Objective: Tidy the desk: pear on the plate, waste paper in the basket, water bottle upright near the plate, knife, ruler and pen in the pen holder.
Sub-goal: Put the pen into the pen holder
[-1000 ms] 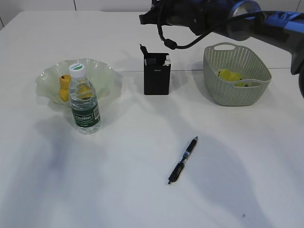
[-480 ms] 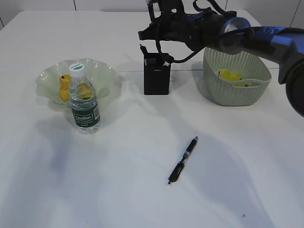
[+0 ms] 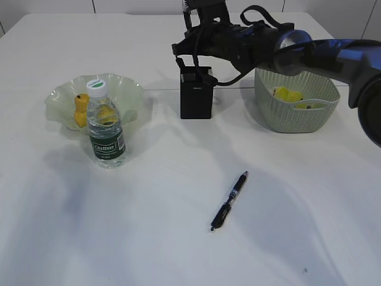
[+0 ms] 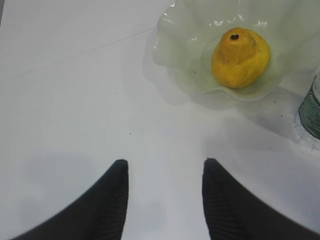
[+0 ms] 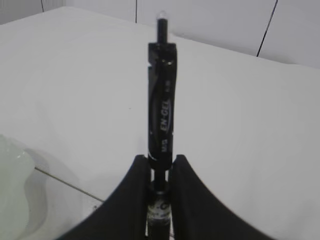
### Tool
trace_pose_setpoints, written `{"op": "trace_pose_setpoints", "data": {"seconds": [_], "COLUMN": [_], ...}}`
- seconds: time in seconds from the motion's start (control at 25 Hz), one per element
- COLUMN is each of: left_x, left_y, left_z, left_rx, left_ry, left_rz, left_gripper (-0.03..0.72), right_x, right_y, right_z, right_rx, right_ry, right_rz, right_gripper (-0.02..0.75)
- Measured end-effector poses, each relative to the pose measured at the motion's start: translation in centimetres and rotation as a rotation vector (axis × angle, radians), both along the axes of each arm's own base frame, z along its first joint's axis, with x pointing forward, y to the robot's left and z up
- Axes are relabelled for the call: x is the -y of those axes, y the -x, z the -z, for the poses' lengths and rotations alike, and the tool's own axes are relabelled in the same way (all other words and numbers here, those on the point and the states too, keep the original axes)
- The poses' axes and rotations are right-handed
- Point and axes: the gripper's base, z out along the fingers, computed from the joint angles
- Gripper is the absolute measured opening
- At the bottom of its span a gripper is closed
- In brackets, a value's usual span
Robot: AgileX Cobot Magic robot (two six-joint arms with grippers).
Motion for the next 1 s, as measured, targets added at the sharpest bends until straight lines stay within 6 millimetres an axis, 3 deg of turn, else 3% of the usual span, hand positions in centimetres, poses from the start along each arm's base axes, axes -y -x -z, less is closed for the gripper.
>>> {"op": "trace_pose_setpoints", "data": {"seconds": [0.44,1.0], "left_x": [0.0,0.0], "left_y": [0.0,-0.1], "left_z": [0.0,0.2], "left_rx": [0.000,-0.008], "left_ry": [0.000,0.000], "left_rz": [0.000,0.000], "left_gripper": [0.340,0.340], "right_x": [-0.1,0.2], "right_y": [0.4,0.3], "right_z": [3.5,3.3], "right_rx": [-0.020,0.026], "right_ry": [0.003,0.029], "right_rz": [-0.024,-0.043], "right_gripper": [0.073,0.073]}}
